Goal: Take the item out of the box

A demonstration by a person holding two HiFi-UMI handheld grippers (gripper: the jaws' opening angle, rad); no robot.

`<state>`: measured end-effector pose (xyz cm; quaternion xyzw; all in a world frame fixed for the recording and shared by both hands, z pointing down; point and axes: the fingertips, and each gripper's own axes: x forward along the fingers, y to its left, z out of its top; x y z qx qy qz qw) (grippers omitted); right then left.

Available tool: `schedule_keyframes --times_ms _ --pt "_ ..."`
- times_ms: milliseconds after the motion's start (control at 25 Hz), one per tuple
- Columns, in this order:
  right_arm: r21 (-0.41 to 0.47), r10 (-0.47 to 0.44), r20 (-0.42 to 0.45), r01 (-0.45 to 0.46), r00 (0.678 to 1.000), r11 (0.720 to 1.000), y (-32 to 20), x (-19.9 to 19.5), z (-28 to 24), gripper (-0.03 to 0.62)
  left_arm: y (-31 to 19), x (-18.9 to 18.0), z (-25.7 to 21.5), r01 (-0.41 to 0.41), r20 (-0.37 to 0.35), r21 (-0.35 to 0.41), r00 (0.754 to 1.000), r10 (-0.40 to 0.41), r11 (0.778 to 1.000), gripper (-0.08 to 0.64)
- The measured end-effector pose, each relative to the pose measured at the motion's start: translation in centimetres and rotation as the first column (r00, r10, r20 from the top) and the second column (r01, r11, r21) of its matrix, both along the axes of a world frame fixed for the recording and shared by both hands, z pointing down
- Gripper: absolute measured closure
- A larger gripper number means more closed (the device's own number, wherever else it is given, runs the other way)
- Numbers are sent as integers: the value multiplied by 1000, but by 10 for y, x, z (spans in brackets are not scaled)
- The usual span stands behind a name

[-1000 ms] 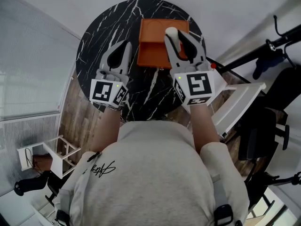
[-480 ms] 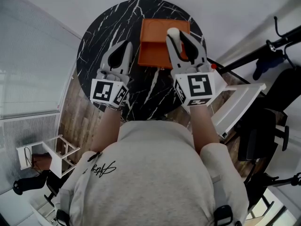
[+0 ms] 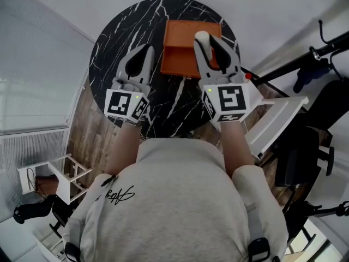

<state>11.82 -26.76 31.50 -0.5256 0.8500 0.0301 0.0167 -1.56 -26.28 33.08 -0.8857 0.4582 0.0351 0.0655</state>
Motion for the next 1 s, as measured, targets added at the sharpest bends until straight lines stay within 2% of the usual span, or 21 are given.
schedule_keyframes --times_ms 360,1000 --pt "19 13 -10 -12 1000 1000 4 0 -3 472 2 -2 0 6 4 -1 1000 -6 1000 557" --pt "-17 29 20 -29 999 999 4 8 6 472 4 4 3 3 14 -8 1000 -3 1000 557"
